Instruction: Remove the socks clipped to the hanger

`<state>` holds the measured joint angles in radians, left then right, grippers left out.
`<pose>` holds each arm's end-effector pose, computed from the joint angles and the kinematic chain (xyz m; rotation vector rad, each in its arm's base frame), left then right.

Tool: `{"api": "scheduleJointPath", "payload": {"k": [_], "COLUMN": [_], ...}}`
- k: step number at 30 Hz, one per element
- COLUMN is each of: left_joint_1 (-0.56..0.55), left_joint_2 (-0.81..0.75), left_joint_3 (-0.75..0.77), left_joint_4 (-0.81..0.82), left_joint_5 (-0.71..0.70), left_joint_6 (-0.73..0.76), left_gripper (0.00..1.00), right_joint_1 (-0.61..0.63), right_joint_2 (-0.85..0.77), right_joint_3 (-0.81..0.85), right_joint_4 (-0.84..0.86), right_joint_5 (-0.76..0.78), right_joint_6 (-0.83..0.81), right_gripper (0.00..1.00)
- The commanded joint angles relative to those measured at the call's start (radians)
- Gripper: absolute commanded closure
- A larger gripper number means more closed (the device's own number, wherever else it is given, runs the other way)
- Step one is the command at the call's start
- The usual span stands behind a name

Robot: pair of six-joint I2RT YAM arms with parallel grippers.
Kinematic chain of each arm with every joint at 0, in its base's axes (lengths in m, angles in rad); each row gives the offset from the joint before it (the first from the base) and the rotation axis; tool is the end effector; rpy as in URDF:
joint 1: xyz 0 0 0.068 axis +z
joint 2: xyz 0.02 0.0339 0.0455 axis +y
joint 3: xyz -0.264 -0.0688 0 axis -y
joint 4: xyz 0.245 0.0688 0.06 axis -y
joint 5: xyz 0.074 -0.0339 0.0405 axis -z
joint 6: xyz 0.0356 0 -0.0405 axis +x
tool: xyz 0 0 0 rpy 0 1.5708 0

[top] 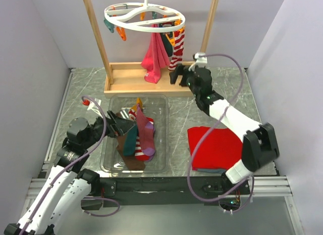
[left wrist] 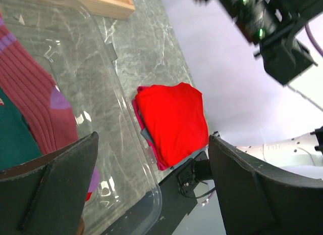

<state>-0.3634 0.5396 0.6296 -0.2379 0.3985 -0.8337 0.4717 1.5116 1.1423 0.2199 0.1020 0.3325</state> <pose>0.1239 -0.0619 0.3152 -0.1172 1.8644 -1.2010 0.3248 0.1616 0.3283 -0.0449 1.7453 0.5056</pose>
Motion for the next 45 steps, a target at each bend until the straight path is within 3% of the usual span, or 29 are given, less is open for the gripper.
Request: {"api": "scheduleJointPath", "payload": {"k": [1, 5, 9, 13, 16, 19, 20, 25, 26, 30, 37, 45], "left_joint_1": [-0.002, -0.002, -0.002, -0.002, -0.003, -0.003, -0.003, -0.003, -0.003, -0.003, -0.003, -0.006], "left_joint_2": [0.026, 0.046, 0.034, 0.033, 0.043, 0.043, 0.043, 0.048, 0.049, 0.060, 0.026, 0.063], "left_joint_3": [-0.033, -0.033, -0.036, -0.021, 0.019, 0.053, 0.059, 0.096, 0.104, 0.151, 0.205, 0.148], "left_joint_4": [0.132, 0.149, 0.147, 0.131, 0.083, 0.040, 0.032, -0.001, -0.006, -0.027, -0.032, 0.259], "left_joint_5": [0.042, 0.048, 0.028, 0.017, -0.004, -0.019, -0.024, -0.030, -0.029, -0.004, 0.051, 0.238], "left_joint_6": [-0.041, -0.021, 0.002, 0.040, 0.086, 0.122, 0.128, 0.154, 0.156, 0.148, 0.099, -0.141], "left_gripper": [0.06, 0.07, 0.06, 0.06, 0.06, 0.05, 0.05, 0.05, 0.05, 0.05, 0.04, 0.04], "right_joint_1": [-0.027, -0.038, -0.044, -0.053, -0.054, -0.056, -0.054, -0.048, -0.041, -0.033, -0.005, 0.077], "right_joint_2": [0.149, 0.274, 0.387, 0.472, 0.518, 0.533, 0.526, 0.435, 0.400, 0.316, 0.089, -0.151], "right_joint_3": [0.129, 0.249, 0.301, 0.388, 0.428, 0.435, 0.430, 0.292, 0.274, 0.231, 0.108, 0.042], "right_joint_4": [0.265, 0.347, 0.450, 0.493, 0.502, 0.507, 0.507, 0.565, 0.567, 0.500, 0.273, -0.003], "right_joint_5": [-0.050, -0.084, 0.042, 0.074, 0.090, 0.070, 0.058, 0.002, 0.001, -0.011, -0.079, -0.153], "right_joint_6": [-0.085, -0.148, -0.164, -0.207, -0.219, -0.225, -0.221, -0.185, -0.184, -0.187, -0.148, -0.078], "right_gripper": [0.00, 0.00, 0.01, 0.05, 0.13, 0.28, 0.42, 0.67, 0.77, 0.96, 1.00, 1.00]}}
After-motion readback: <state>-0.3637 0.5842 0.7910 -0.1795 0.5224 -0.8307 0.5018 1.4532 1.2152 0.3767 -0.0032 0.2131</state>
